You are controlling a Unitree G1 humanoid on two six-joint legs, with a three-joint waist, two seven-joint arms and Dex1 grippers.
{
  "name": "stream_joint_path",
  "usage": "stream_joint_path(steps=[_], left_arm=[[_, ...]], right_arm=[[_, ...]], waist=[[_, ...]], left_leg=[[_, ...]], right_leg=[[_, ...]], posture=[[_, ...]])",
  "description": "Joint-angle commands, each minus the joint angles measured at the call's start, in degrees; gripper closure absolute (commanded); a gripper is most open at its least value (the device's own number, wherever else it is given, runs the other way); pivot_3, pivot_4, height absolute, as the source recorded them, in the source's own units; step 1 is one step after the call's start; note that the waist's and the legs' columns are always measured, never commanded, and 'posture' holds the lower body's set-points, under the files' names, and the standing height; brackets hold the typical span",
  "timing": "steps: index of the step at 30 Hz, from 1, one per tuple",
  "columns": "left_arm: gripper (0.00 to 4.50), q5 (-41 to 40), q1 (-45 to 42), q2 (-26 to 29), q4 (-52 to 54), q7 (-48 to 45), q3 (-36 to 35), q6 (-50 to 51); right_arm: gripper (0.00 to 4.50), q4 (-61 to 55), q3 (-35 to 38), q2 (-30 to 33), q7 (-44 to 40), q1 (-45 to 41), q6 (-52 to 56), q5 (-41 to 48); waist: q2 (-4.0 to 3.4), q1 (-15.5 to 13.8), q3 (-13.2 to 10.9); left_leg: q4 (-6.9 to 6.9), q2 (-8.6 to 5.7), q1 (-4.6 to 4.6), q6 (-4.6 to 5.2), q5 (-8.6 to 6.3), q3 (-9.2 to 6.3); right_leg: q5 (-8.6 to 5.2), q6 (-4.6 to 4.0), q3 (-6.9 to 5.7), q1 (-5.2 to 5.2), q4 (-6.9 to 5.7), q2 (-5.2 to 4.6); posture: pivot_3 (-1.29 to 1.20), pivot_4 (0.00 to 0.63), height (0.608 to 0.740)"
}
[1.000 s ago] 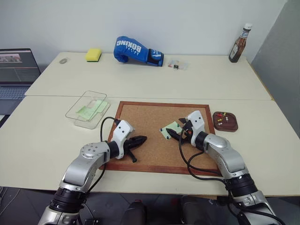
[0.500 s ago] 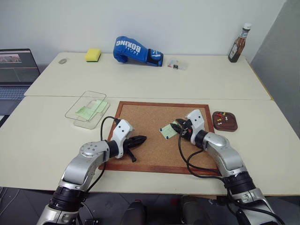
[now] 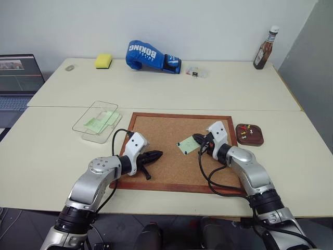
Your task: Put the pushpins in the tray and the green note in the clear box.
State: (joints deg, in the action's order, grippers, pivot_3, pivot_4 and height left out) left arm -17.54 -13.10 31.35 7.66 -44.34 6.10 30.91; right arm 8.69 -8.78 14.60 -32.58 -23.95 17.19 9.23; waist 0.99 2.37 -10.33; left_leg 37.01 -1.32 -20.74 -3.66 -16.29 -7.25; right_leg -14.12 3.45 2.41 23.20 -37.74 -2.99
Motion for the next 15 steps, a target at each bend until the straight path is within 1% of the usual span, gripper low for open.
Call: stream_joint_path(steps=[1,8,15], left_arm=[[4.50,1.2,0.5,0.1,-0.7,0.9,0.7,1.3],[4.50,1.1,1.4,0.6,-0.6,0.6,0.7,1.1],[4.50,1.0,2.5,0.6,0.2,0.6,0.8,1.1]], right_arm=[[4.49,-7.2,1.5,-0.1,-1.9,-1.3,-0.8,2.7],[4.49,-11.8,4.2,0.5,-0.9,-0.3,2.5,5.2],[4.49,-16.1,9.9,2.7,2.0,1.6,6.6,7.5]], waist=[[-0.01,0.0,0.0],[-0.01,0.0,0.0],[-0.01,0.0,0.0]], left_leg=[[0.00,0.00,-0.01,0.00,0.00,0.00],[0.02,0.00,-0.01,0.00,0.00,-0.02],[-0.02,0.00,-0.01,0.00,0.00,-0.01]], right_leg=[[0.00,0.00,0.00,0.01,0.00,0.00],[-0.01,0.01,-0.01,-0.01,0.00,0.00],[-0.01,0.00,0.00,-0.01,0.02,-0.01]], posture=[[0.00,0.150,0.740],[0.00,0.150,0.740],[0.00,0.150,0.740]])
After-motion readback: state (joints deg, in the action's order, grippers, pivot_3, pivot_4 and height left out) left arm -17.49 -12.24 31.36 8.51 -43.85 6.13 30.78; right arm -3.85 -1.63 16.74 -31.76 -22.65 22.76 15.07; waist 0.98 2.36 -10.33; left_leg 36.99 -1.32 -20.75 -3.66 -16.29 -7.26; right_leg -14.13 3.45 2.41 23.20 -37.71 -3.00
